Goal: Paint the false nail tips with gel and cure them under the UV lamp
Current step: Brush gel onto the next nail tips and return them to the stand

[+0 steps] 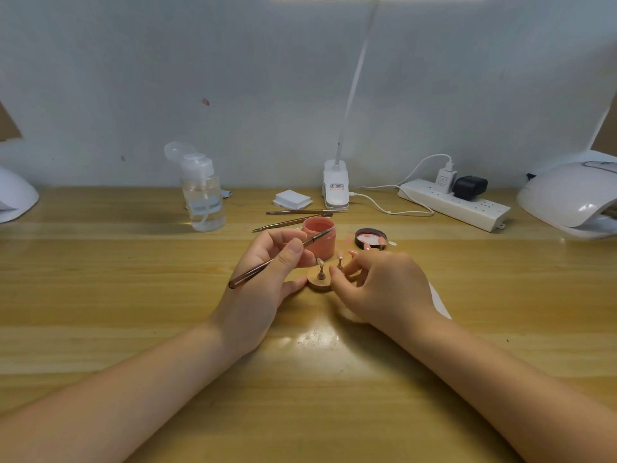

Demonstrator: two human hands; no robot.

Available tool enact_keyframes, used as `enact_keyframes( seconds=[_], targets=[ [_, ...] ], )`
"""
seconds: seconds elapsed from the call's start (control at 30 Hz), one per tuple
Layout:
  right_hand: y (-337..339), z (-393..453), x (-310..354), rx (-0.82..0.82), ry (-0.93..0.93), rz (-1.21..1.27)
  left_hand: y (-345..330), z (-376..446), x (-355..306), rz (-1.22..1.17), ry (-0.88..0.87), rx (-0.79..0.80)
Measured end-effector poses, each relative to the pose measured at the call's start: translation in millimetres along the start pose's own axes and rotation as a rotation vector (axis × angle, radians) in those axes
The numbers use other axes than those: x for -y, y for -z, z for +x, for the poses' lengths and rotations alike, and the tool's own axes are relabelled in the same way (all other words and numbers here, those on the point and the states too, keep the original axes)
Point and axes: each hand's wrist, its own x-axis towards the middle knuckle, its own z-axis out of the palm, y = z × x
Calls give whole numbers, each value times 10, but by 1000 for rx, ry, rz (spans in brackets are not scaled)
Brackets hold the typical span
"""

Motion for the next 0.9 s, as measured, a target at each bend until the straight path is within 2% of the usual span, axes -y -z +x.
enact_keyframes(
  seconds=[0.2,0.33,0.6,0.83,0.9],
  targets=[
    [-1,31,12,139,74,20,2,-3,16,-55,-2,47],
    [10,47,9,159,106,42,11,2,17,-61,6,39],
    [43,8,30,58,148,108,-8,-11,-3,-36,-5,10],
    [62,-30,13,40,82,125,66,9,-32,-9,-103,-125],
    [48,-26,11,29,73,137,80,36,-44,83,-132,-166]
  ],
)
